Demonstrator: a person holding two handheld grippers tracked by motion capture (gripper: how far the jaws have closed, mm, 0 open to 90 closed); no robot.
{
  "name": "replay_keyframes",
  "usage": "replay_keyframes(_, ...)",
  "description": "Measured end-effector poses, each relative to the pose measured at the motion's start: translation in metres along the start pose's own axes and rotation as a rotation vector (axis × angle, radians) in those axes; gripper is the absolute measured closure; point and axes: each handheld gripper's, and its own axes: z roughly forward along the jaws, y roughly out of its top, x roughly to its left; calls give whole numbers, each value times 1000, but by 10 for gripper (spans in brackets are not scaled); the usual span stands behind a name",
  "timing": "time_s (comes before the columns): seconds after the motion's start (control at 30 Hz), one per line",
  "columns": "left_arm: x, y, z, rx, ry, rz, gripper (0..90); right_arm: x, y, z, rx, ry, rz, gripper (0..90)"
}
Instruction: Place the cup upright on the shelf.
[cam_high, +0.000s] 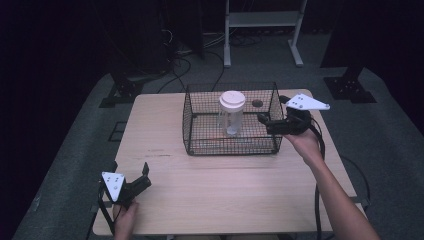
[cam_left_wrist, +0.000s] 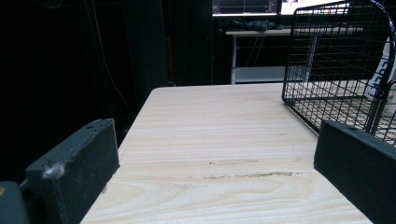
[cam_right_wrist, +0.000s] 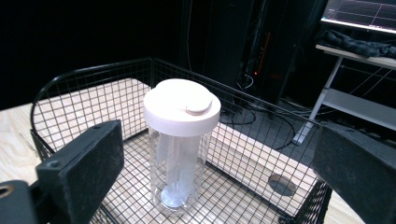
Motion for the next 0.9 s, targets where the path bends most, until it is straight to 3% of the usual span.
replay_keyframes(0.9,0,0,0,1,1,1,0,1,-35,-36,7,-4,8,16)
